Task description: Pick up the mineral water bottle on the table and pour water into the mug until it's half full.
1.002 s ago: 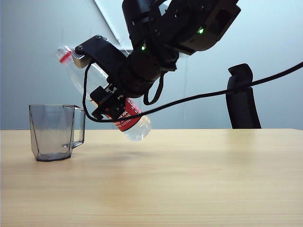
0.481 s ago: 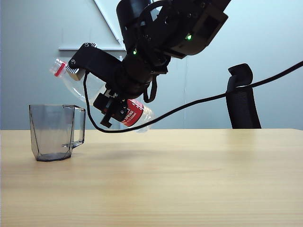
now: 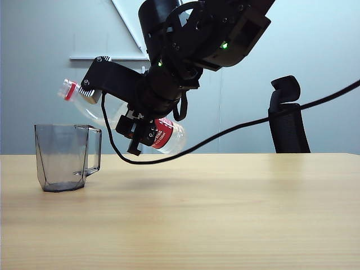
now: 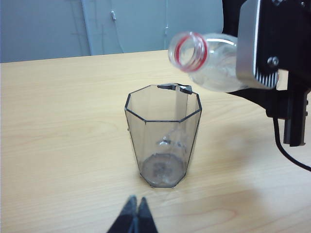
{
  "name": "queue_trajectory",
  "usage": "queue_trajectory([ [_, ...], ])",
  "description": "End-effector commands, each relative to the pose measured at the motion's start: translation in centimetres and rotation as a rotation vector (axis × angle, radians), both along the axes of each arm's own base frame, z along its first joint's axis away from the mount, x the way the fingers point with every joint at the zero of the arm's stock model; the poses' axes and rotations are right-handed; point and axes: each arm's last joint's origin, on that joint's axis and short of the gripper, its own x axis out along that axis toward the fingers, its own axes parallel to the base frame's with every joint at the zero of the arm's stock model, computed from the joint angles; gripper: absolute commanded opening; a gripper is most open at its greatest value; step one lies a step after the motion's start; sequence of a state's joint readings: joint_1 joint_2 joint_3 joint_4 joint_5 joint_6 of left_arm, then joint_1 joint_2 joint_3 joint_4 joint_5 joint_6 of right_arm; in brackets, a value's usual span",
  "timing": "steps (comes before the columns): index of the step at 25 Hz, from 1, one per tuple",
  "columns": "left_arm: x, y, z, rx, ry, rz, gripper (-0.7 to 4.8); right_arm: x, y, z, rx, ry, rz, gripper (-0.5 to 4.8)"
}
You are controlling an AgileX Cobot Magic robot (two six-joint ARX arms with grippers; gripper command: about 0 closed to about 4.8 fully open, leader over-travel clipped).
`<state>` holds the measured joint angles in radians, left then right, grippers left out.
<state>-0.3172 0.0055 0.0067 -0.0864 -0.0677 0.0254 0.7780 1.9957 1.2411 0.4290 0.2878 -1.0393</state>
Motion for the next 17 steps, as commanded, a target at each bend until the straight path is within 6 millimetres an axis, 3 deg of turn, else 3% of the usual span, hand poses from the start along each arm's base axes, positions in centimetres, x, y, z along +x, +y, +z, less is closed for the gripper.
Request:
queue_trajectory([
  [1, 0.00, -0.01, 0.20, -0.008, -0.013, -0.001, -0.02, 0.21, 0.34, 1.29, 0.004, -0.088, 0.010, 2.60],
  [17, 0.00, -0.01, 0.20, -0.008, -0.013, -0.001, -0.02, 0.41, 0.25, 1.49, -0.128, -0.180, -0.017, 2.60],
])
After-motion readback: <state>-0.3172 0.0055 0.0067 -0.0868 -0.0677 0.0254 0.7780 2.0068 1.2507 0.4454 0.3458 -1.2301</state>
